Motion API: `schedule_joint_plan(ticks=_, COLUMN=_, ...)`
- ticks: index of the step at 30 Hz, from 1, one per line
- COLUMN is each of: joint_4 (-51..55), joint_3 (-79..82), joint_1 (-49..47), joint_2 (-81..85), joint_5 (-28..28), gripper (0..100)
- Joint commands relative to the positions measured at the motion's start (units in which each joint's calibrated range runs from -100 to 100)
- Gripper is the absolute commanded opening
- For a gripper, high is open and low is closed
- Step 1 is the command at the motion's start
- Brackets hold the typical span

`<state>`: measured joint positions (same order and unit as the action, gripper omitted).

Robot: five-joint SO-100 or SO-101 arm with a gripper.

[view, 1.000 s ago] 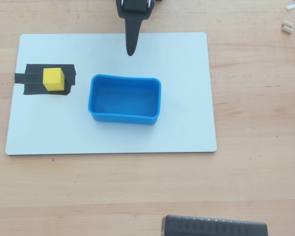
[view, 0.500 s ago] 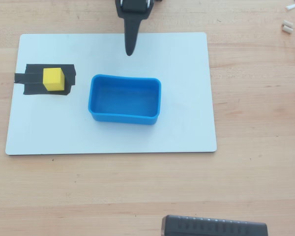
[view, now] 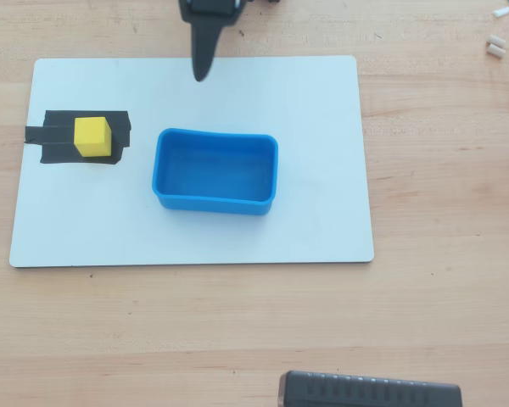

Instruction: Pick up yellow cube and drop it in the blue rectangular bin

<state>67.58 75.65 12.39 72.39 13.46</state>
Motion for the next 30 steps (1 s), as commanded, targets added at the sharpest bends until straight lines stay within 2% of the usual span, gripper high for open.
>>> schedule_joint_plan(ticks=1, joint_4=3.5, joint_3=-18.7, joint_1=2.0, joint_2=-12.8, joint_5=2.3, gripper=0)
schedule_joint_plan(ticks=9, joint_4=4.8, joint_3=-36.3, joint_1=9.1, joint_2=-34.0, joint_5=7.7, gripper=0)
schedule_joint_plan(ticks=19, joint_4=7.6, joint_3=-65.6, joint_1=15.9, joint_2=-64.4, joint_5=8.6, gripper=0)
schedule_joint_plan(ticks=28, joint_4=6.7, joint_3=-71.1, joint_1=18.3, joint_2=-74.2, joint_5=9.0, gripper=0)
schedule_joint_plan(ticks=29, joint_4=6.7, joint_3=-70.7, joint_1=18.7, joint_2=-74.3, joint_5=9.0, gripper=4)
schedule_joint_plan(ticks=30, joint_4=6.7, joint_3=-70.6, joint_1=19.3, joint_2=-74.4, joint_5=9.0, gripper=12)
